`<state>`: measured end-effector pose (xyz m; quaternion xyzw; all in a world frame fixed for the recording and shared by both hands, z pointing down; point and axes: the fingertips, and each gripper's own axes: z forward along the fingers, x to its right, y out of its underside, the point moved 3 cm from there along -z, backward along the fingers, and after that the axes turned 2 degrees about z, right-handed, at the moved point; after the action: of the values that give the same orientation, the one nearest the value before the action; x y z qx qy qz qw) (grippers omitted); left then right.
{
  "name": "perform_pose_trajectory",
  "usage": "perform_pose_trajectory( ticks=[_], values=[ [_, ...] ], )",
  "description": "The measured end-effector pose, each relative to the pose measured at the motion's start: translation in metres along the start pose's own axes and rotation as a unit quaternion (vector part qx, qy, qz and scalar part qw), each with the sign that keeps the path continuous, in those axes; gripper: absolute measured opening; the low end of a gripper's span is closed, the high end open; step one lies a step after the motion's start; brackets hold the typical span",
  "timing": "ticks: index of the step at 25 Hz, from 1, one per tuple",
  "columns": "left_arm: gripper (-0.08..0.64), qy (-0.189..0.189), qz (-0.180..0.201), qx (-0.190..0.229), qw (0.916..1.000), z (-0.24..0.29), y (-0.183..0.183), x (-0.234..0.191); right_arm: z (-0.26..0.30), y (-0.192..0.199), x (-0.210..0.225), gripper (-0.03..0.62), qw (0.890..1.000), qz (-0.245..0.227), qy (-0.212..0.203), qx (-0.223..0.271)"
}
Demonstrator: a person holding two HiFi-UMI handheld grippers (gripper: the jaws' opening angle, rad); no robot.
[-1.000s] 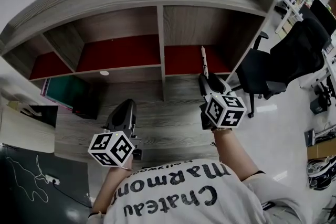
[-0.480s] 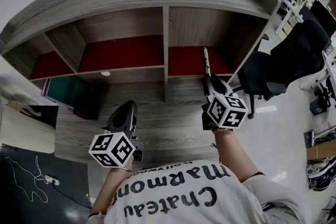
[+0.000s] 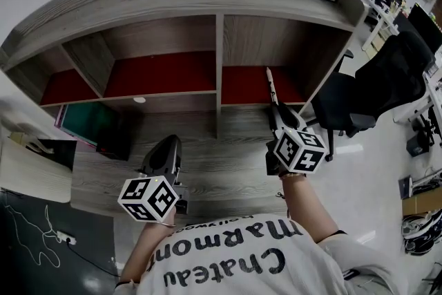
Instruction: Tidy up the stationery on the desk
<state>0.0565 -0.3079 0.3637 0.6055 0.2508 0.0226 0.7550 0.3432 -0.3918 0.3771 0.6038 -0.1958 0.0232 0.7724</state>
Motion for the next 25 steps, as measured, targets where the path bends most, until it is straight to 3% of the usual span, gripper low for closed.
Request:
perform_pose_trajectory(
  ticks=[25],
  values=[
    [0.015,0.017,0.012,0.008,0.9997,0.000,-0.001,0.037,-0.038,-0.031,0.011,0.055,0.998,0.021,-0.037,0.054]
  ],
)
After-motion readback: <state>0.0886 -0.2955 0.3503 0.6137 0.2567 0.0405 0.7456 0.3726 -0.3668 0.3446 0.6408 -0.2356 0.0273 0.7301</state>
